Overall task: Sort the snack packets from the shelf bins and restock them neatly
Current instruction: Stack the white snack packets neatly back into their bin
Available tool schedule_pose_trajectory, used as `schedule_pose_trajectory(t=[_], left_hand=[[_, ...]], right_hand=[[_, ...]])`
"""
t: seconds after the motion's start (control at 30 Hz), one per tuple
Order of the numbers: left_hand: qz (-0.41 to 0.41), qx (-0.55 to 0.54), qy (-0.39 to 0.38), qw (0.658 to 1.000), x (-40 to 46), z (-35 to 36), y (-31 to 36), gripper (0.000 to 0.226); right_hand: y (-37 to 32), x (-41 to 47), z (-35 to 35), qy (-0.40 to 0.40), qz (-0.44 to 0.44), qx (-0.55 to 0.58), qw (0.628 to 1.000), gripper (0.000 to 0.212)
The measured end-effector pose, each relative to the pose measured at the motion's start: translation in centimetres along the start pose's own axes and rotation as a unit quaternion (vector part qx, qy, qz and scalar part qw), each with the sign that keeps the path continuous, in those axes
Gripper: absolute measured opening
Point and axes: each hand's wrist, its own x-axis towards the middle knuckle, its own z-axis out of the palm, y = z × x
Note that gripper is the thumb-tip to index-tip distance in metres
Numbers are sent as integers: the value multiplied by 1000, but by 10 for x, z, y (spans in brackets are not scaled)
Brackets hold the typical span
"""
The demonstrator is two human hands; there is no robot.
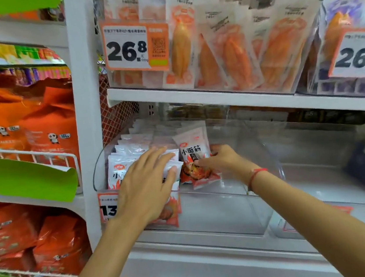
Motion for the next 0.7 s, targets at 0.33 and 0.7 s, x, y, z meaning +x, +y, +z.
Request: schedule_pose_trajectory(t=[0.33, 0.7], left_hand=[[0, 1, 17, 1000, -2, -2, 2, 64], [-1, 10, 12, 1000, -2, -3, 3, 66]], right_hand=[[-3, 12, 2, 37, -65, -12, 997, 69], [-11, 22, -3, 63, -152, -106, 981, 90]])
